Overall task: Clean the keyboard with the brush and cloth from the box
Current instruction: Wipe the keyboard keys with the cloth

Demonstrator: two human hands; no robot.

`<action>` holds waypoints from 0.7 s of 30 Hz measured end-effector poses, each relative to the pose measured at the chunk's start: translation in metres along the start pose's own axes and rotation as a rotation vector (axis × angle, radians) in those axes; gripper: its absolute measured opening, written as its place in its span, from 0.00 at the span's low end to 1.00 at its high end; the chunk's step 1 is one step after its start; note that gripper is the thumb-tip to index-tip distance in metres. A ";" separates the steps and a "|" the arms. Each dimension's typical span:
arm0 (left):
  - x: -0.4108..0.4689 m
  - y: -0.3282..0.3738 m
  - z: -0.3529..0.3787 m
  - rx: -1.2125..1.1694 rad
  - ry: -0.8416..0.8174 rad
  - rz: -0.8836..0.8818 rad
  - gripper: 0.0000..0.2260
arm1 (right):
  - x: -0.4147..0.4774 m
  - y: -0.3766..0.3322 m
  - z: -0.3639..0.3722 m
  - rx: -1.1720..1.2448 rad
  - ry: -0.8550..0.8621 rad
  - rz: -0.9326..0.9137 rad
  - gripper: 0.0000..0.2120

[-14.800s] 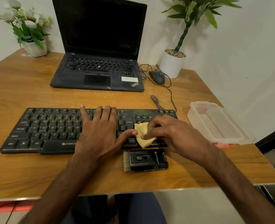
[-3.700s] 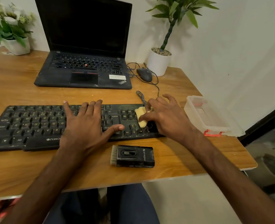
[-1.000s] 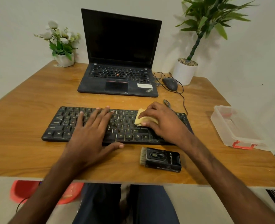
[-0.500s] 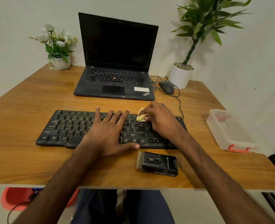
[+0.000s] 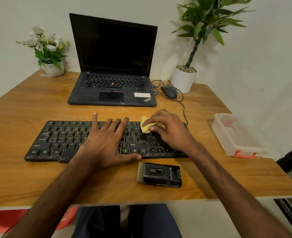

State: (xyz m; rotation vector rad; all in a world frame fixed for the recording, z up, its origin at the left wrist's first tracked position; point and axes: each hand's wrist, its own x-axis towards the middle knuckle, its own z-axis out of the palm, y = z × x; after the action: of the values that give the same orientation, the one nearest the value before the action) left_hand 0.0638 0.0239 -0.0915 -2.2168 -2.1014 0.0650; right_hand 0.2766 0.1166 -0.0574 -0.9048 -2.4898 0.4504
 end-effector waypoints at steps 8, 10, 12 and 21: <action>0.007 -0.002 -0.002 0.002 -0.019 -0.040 0.57 | -0.036 0.016 -0.018 -0.036 -0.169 -0.169 0.14; 0.007 -0.003 -0.002 -0.001 -0.018 -0.041 0.57 | -0.041 0.024 -0.029 -0.045 -0.176 -0.157 0.15; 0.007 -0.003 -0.001 -0.001 -0.017 -0.036 0.58 | -0.044 0.026 -0.035 -0.075 -0.177 -0.139 0.15; 0.010 -0.003 0.002 0.022 -0.010 -0.026 0.56 | -0.034 0.002 -0.008 -0.178 -0.164 -0.289 0.11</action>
State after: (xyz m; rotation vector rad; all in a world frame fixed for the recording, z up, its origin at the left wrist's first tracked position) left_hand 0.0616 0.0336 -0.0926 -2.1811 -2.1236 0.0967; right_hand 0.3049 0.0970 -0.0618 -0.5742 -2.7892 0.2162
